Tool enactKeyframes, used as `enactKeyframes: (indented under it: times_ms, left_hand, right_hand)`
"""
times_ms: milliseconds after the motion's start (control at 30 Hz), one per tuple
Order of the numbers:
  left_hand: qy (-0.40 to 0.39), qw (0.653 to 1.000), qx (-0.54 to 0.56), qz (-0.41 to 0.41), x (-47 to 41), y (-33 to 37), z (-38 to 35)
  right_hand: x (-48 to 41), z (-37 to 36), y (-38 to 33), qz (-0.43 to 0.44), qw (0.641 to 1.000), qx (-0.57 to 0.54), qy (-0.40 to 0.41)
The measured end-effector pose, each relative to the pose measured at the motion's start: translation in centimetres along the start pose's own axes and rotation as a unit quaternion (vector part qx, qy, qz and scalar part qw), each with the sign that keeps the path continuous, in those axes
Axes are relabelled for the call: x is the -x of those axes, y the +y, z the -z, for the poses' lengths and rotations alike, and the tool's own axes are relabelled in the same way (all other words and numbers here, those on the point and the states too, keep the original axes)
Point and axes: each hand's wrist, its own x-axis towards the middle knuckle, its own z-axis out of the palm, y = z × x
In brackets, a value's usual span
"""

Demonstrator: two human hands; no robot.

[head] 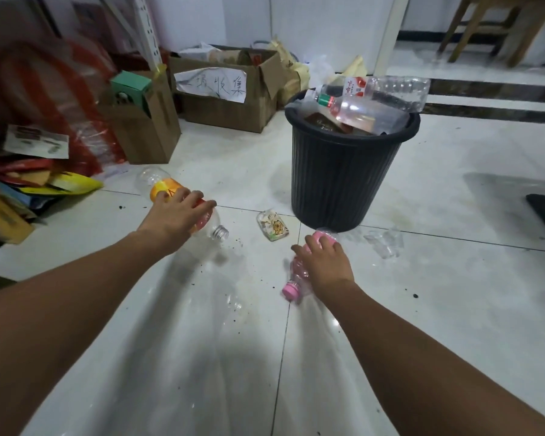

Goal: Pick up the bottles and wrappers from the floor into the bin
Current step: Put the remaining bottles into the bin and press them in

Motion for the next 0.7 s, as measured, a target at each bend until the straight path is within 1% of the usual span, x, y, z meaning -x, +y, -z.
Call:
enactKeyframes:
  times_ms: [67,200,300,367,433,500,600,667,700]
  left_hand:
    - [0.012,1.000,-0.004,-0.005,-0.5,0.1,-0.7]
    - [0.031,0.999,0.014,0.019,-1.6,0.9,-1.5]
    - [0.059,0.998,-0.020,-0.003,-2.6,1.8,-2.0]
    - [0.099,0.994,-0.038,-0.016,-3.3,2.0,-2.7]
    - [0.121,0.992,-0.033,-0.022,-3.8,2.3,-2.7]
    - [0.134,0.991,-0.019,-0.022,-3.9,2.7,-2.3]
    - [0.121,0.992,-0.005,-0.023,-3.8,3.0,-1.6]
    - [0.120,0.992,-0.003,-0.026,-4.0,3.1,-0.4]
    - [0.121,0.992,-0.009,-0.026,-4.2,3.0,0.4]
  right_hand:
    - [-0.3,-0.6,0.9,0.023,0.999,0.021,-0.019]
    - [-1.6,-0.8,1.8,0.058,0.997,0.041,-0.039]
    - [-3.2,-1.4,1.6,0.116,0.988,0.093,-0.047]
    - [-3.8,-2.5,1.4,0.130,0.985,0.110,-0.033]
    - [-4.0,-3.5,1.4,0.122,0.988,0.089,-0.022]
    - [-3.6,-4.0,1.6,0.111,0.992,0.050,-0.041]
    - [-2.4,-4.2,2.1,0.061,0.995,-0.029,-0.070]
    - [-1.7,-3.8,2.9,0.026,0.994,-0.079,-0.069]
    - [-1.5,-3.3,3.5,0.022,0.994,-0.087,-0.061]
